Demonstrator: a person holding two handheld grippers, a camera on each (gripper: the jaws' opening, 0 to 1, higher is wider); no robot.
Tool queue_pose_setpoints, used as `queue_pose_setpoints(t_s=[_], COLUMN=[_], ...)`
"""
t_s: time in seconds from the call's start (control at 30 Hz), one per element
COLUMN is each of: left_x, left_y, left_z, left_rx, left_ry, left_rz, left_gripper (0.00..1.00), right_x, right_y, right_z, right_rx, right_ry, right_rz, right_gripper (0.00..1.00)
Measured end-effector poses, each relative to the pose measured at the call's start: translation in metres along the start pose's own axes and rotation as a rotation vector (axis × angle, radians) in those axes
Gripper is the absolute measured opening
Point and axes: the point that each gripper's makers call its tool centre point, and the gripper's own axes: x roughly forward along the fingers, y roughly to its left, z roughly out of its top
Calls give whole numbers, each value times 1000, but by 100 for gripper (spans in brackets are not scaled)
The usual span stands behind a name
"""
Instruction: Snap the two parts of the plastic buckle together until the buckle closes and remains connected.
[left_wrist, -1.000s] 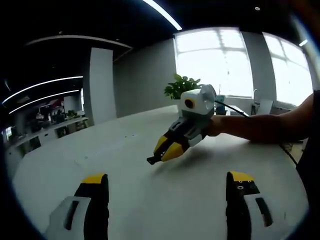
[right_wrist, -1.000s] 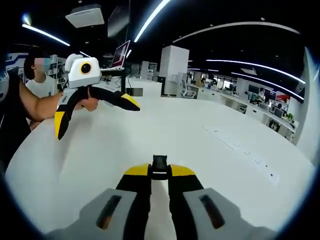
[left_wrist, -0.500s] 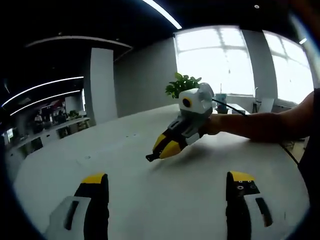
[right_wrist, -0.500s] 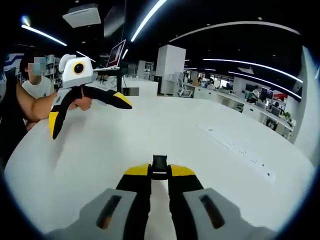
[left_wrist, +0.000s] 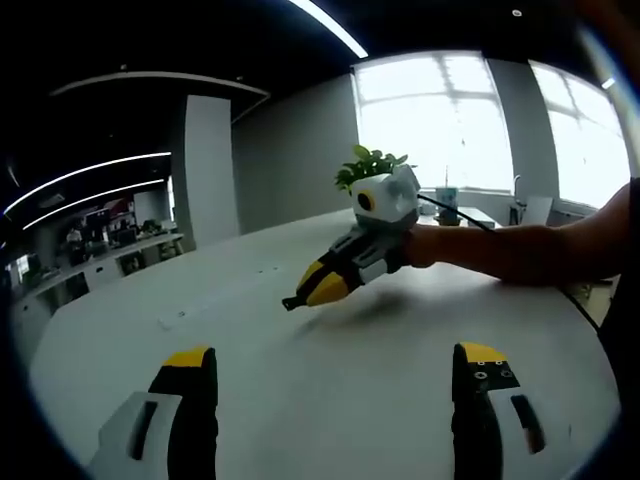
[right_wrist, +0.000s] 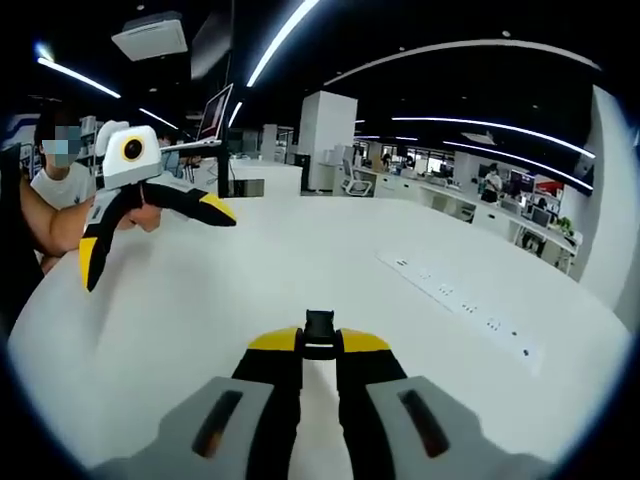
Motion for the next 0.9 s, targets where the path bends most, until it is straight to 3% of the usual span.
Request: queue_pose_setpoints(t_s=[0.4, 0.53, 0.9], left_x=[1, -1, -2], left_y=[-3, -1, -2], left_z=[-1, 2, 4], left_rx=[15, 17, 22], left_ry=[2, -11, -16], left_rz=[-1, 13, 18], left_gripper=[99, 99, 99], right_x=[5, 4, 11], right_y=[-22, -21, -34], right_z=[-9, -13, -3], right_rx=[3, 4, -3], right_ry=[23, 37, 25], right_rz=[-13, -11, -23], right_gripper=[10, 10, 10])
